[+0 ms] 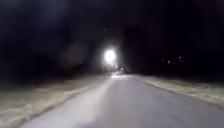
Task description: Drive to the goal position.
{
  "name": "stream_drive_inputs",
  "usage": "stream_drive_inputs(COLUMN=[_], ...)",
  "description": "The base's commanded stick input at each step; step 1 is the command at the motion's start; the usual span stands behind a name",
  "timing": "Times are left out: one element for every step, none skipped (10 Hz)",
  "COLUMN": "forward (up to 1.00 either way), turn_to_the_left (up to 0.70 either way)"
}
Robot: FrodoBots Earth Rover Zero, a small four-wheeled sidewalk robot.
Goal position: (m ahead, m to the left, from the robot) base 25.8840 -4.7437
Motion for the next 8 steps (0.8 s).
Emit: stream_drive_inputs(forward=[1.00, 1.00, 1.00, 1.00, 1.00, 1.00, 1.00, 1.00], turn_to_the_left=[-0.05, -0.05, -0.05, -0.01, 0.00, 0.00, 0.00, 0.00])
